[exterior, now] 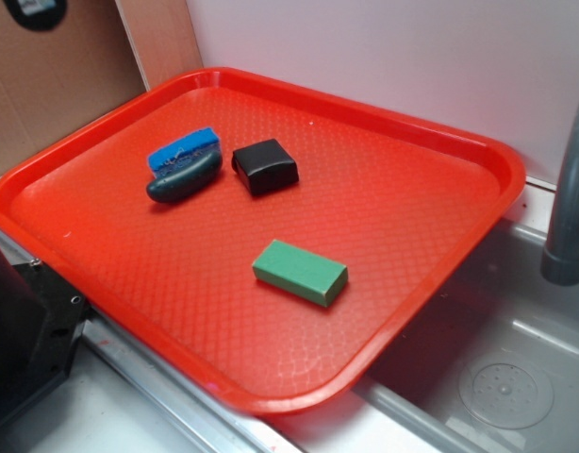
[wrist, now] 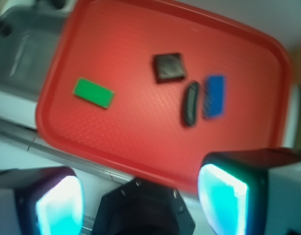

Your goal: Grab the green block.

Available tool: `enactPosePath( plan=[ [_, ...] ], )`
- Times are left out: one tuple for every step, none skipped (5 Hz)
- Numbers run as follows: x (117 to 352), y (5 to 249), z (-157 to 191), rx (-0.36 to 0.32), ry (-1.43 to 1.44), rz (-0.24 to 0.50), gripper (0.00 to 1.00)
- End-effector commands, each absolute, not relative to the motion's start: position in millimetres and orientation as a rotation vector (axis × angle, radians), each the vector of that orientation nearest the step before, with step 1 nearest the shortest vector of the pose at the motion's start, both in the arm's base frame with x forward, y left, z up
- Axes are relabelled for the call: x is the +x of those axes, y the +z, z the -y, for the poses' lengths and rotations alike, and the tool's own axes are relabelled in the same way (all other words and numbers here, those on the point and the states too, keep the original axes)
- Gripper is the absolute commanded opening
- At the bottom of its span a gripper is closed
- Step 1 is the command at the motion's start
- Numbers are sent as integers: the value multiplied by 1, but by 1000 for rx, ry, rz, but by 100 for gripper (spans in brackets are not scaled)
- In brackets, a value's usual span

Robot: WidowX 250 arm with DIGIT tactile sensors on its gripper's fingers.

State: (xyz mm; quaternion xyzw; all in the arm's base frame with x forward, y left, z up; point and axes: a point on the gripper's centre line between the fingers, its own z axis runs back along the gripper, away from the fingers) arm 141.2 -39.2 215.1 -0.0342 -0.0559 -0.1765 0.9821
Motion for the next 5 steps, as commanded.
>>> enactPosePath(
  plan=[
    [173, 178, 73, -168, -850, 210, 100],
    [189, 148, 90, -200, -1100, 224, 100],
    [200, 120, 99, -225, -1277, 220, 100],
    [206, 92, 107, -247, -1393, 202, 100],
    [203, 67, 116, -181, -1452, 171, 100]
  ],
)
